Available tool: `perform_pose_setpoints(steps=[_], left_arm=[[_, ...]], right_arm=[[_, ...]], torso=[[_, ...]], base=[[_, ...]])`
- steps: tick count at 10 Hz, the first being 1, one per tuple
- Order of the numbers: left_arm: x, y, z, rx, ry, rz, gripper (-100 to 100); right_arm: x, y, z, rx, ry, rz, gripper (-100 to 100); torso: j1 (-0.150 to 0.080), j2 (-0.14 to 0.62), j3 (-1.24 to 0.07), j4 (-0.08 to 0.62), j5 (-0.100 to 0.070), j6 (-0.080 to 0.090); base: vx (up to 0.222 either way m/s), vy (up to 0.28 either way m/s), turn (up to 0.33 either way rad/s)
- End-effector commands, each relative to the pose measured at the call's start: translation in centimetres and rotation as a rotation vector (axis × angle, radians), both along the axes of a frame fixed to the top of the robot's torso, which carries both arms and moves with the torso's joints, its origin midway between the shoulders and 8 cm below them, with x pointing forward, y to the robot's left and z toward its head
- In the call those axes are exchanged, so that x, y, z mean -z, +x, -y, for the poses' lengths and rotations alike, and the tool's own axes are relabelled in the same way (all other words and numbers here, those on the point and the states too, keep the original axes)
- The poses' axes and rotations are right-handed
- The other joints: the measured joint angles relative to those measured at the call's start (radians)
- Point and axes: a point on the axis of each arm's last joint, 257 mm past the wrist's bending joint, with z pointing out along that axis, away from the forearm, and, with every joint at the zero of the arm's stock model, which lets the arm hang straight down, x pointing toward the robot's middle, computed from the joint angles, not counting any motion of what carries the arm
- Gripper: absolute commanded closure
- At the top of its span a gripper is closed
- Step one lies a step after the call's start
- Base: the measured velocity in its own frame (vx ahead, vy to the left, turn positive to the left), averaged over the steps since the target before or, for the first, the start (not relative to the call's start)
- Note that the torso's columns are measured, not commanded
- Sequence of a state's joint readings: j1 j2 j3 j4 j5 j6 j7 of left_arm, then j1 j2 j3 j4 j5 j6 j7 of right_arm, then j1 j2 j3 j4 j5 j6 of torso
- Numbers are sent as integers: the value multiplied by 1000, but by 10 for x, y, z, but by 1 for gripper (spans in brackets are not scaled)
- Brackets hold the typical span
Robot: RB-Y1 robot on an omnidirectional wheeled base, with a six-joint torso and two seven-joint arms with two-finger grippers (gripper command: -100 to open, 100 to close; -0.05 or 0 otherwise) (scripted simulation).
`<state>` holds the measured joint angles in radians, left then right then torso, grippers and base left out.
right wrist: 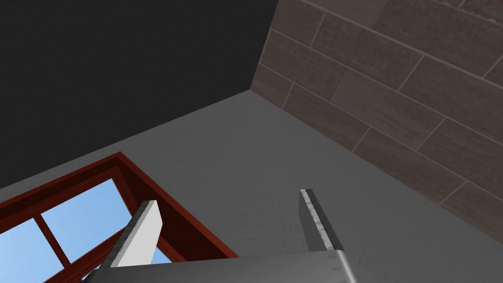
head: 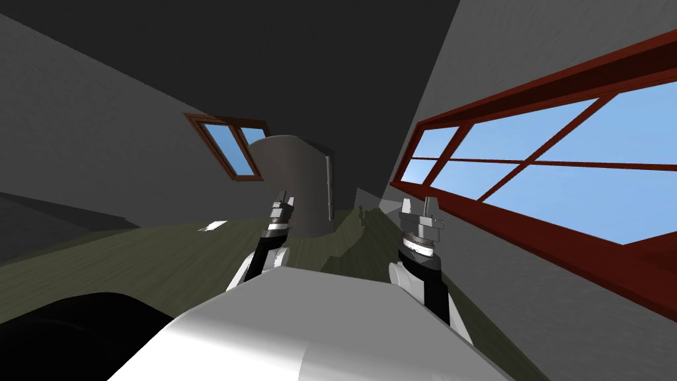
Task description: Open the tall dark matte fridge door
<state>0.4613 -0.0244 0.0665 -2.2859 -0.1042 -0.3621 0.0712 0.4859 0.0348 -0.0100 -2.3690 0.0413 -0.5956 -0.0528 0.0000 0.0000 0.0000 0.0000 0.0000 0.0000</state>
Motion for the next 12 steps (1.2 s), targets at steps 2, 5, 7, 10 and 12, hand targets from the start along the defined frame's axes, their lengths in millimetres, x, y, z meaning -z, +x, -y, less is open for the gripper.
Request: perform_pose_setpoints(steps=[2,5,7,10,12], left_arm=[[0,0,0,0,0,0,0],[0,0,0,0,0,0,0],[0,0,0,0,0,0,0],[2,6,5,21,40,-14,-100],[9,19,11,46,89,-39,-100]], right_arm=[[0,0,0,0,0,0,0],[0,0,0,0,0,0,0],[0,0,0,0,0,0,0],[0,0,0,0,0,0,0],[0,0,0,0,0,0,0]], torso=[[0,104,-209,105,0,0],[0,322,-644,322,0,0],[0,470,-939,470,0,0],[0,691,-1382,691,0,0],[0,734,-1471,734,0,0]], base=[[0,0,0],[0,0,0],[0,0,0],[2,-1,1],[3,-12,2]])
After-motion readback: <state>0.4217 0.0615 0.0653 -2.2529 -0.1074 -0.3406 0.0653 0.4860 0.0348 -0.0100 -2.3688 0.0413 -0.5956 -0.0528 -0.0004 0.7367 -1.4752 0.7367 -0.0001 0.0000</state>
